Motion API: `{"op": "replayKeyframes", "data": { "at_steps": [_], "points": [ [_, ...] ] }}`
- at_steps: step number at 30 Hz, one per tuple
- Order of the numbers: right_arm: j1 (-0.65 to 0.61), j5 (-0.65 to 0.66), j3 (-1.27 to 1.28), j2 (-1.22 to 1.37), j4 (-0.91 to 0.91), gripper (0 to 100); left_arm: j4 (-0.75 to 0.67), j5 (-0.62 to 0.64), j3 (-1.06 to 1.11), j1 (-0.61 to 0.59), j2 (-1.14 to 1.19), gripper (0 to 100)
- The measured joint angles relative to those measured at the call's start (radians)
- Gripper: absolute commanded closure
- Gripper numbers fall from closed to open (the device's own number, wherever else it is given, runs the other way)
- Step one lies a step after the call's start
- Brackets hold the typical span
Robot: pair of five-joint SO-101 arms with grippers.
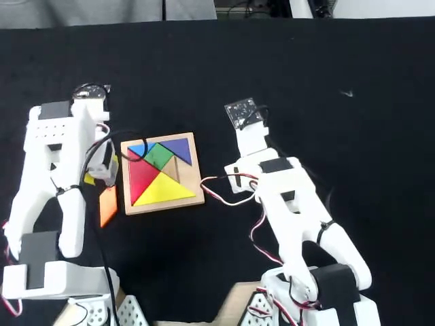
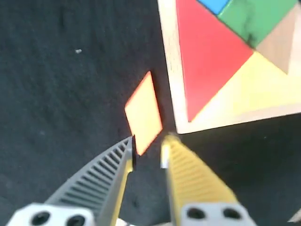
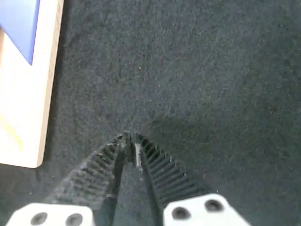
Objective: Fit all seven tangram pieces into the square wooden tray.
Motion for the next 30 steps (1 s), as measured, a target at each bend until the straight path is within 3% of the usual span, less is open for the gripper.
{"op": "replayKeyframes", "data": {
  "at_steps": [8, 15, 19, 22, 27, 30],
  "points": [
    [0.000, 0.000, 0.000, 0.000, 0.000, 98.7, -0.023, -0.301, 0.249, -0.107, -0.098, 77],
    [0.000, 0.000, 0.000, 0.000, 0.000, 98.7, -0.167, -0.379, 0.511, -0.143, -0.534, 70],
    [0.000, 0.000, 0.000, 0.000, 0.000, 98.7, -0.304, -0.402, 0.618, -0.126, -0.606, 69],
    [0.000, 0.000, 0.000, 0.000, 0.000, 98.7, -0.334, -0.305, 0.620, -0.126, -0.548, 69],
    [0.000, 0.000, 0.000, 0.000, 0.000, 98.7, -0.350, 0.009, 0.603, -0.149, -0.407, 69],
    [0.000, 0.000, 0.000, 0.000, 0.000, 98.7, -0.390, 0.077, 0.601, -0.157, -0.345, 69]
  ]
}}
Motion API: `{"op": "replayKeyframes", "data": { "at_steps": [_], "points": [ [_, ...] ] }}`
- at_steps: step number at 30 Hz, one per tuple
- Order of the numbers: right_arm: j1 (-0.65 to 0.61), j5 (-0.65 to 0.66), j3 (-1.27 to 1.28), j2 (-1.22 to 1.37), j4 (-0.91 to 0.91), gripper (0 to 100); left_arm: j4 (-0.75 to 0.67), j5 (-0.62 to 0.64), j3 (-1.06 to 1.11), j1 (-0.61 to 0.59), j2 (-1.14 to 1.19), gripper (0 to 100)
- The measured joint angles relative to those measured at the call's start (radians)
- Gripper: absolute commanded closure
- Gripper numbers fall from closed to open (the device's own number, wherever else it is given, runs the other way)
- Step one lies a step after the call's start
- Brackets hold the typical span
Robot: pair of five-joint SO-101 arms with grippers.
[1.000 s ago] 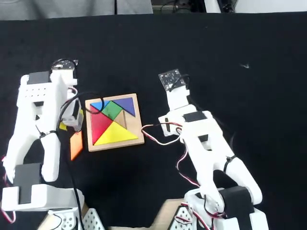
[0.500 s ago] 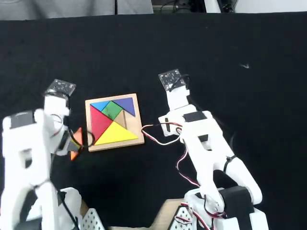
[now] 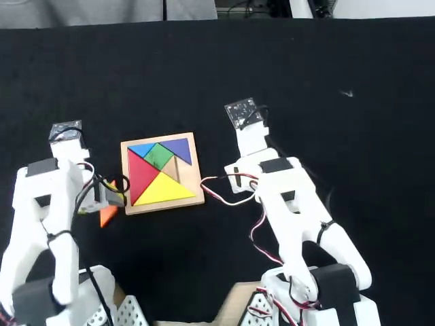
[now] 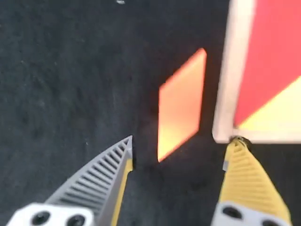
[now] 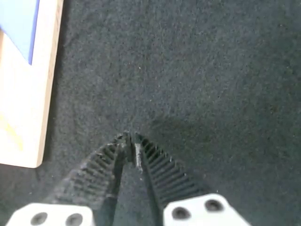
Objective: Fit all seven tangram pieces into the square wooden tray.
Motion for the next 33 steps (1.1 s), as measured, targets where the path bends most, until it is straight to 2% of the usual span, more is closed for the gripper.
{"op": "replayKeyframes", "data": {
  "at_steps": [8, 11, 19, 31, 33],
  "points": [
    [0.000, 0.000, 0.000, 0.000, 0.000, 98.7, -0.143, 0.046, 0.005, -0.044, 0.091, 77],
    [0.000, 0.000, 0.000, 0.000, 0.000, 98.7, -0.147, 0.046, 0.005, -0.040, 0.112, 77],
    [0.000, 0.000, 0.000, 0.000, 0.000, 98.7, -0.149, 0.055, -0.002, 0.069, 0.207, 77],
    [0.000, 0.041, 0.002, 0.000, 0.000, 98.7, -0.144, 0.054, -0.063, 0.051, 0.295, 78],
    [0.000, 0.046, 0.011, 0.000, 0.000, 98.7, -0.144, 0.084, -0.066, 0.051, 0.298, 78]
  ]
}}
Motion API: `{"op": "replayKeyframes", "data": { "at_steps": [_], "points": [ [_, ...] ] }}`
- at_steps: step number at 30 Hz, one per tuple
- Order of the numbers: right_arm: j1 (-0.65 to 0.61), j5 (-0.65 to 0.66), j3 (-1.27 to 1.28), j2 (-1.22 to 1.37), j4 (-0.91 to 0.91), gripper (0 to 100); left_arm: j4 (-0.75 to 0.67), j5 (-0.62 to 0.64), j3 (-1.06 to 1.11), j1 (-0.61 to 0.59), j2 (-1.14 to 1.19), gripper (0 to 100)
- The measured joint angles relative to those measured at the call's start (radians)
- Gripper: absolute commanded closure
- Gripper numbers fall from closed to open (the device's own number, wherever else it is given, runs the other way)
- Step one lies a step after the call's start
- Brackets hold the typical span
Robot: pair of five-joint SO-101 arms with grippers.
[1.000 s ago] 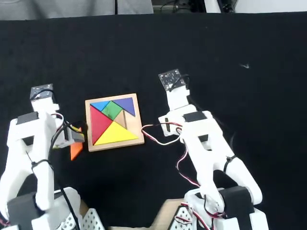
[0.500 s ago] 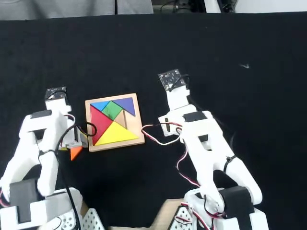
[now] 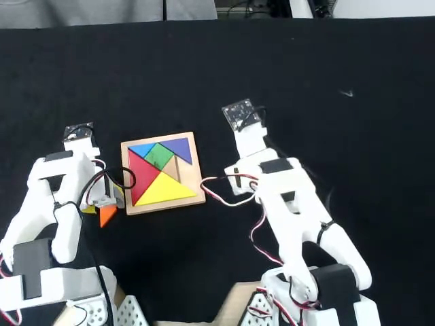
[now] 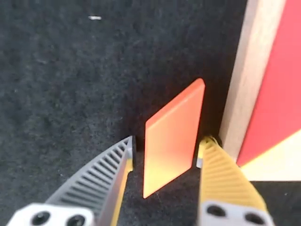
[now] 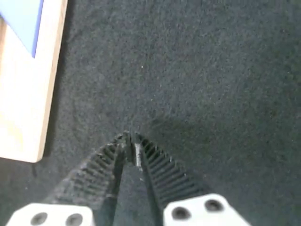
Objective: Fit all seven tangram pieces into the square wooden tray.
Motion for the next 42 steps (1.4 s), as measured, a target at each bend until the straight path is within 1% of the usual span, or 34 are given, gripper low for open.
{"op": "replayKeyframes", "data": {
  "at_steps": [3, 4, 8, 21, 25, 30, 33, 35, 39, 42],
  "points": [
    [0.000, 0.002, 0.000, -0.002, 0.000, 98.7, 0.000, 0.052, 0.000, 0.000, 0.002, 78],
    [0.000, 0.002, 0.000, -0.002, 0.000, 98.7, 0.000, 0.063, 0.000, 0.000, 0.002, 80],
    [0.000, 0.002, 0.000, -0.002, 0.000, 98.7, 0.000, 0.080, 0.000, 0.002, 0.002, 91],
    [0.000, 0.002, 0.000, -0.002, 0.000, 98.7, 0.006, 0.081, -0.017, 0.003, 0.000, 91],
    [0.000, 0.002, 0.000, -0.002, 0.000, 98.7, 0.095, 0.081, -0.083, -0.002, -0.018, 91],
    [0.000, 0.002, 0.000, -0.002, 0.000, 98.7, 0.232, 0.081, -0.176, 0.002, -0.153, 91],
    [0.000, 0.002, 0.000, -0.002, 0.000, 98.7, 0.301, 0.083, -0.199, 0.058, -0.265, 91],
    [0.000, 0.002, 0.000, -0.002, 0.000, 98.7, 0.330, 0.083, -0.199, 0.132, -0.334, 91],
    [0.031, 0.002, 0.000, -0.002, 0.000, 98.7, 0.342, 0.126, -0.207, 0.319, -0.404, 91],
    [0.060, 0.002, 0.000, -0.002, 0.000, 98.7, 0.316, 0.150, -0.207, 0.420, -0.410, 91]
  ]
}}
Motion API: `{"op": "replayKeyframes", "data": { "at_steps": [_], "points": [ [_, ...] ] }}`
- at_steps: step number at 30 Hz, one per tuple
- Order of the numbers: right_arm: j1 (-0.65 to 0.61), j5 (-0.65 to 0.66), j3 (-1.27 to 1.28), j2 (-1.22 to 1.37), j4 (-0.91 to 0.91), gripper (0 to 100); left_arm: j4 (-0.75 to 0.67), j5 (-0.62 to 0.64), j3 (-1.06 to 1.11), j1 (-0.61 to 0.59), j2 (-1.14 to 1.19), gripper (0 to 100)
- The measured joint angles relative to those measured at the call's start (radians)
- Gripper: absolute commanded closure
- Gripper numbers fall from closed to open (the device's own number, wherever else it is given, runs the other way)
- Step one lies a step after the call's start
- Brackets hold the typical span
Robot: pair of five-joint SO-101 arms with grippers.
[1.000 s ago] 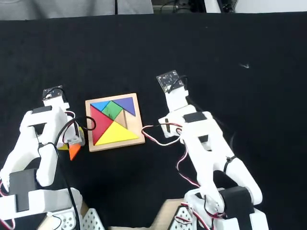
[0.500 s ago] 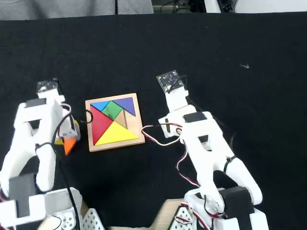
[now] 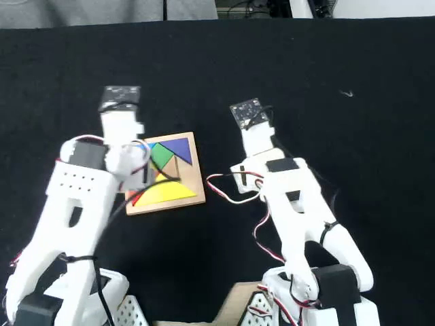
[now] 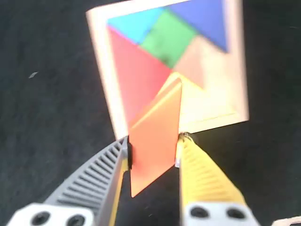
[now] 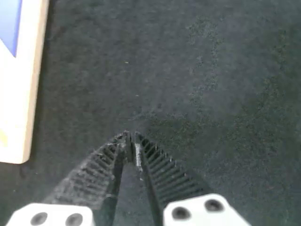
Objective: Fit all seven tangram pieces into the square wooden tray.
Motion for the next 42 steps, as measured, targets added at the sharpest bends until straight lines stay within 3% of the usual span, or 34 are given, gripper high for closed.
{"op": "replayKeyframes", "data": {
  "at_steps": [3, 9, 15, 19, 23, 27, 31, 35, 42],
  "points": [
    [0.052, 0.000, 0.000, 0.000, 0.000, 98.7, -0.054, 0.006, 0.000, 0.080, 0.000, 91],
    [0.279, -0.048, -0.014, 0.000, 0.000, 98.7, -0.209, 0.021, -0.002, 0.256, 0.089, 91],
    [0.330, -0.083, -0.029, -0.002, 0.000, 98.7, -0.336, 0.227, -0.130, 0.333, 0.379, 88],
    [0.330, -0.087, -0.029, -0.002, 0.000, 98.7, -0.295, 0.304, -0.284, 0.388, 0.549, 76],
    [0.330, -0.087, -0.029, -0.002, 0.000, 98.7, -0.169, 0.358, -0.405, 0.384, 0.578, 76],
    [0.330, -0.087, -0.029, -0.002, 0.000, 98.7, -0.098, 0.299, -0.430, 0.385, 0.545, 76],
    [0.255, -0.081, -0.029, -0.002, 0.000, 98.7, -0.043, 0.245, -0.405, 0.288, 0.400, 76],
    [0.135, -0.058, -0.038, -0.002, 0.002, 98.2, -0.025, 0.164, -0.285, 0.066, 0.196, 76],
    [-0.104, -0.250, -0.330, 0.066, 0.201, 80.4, -0.074, -0.066, 0.077, -0.370, -0.164, 76]
  ]
}}
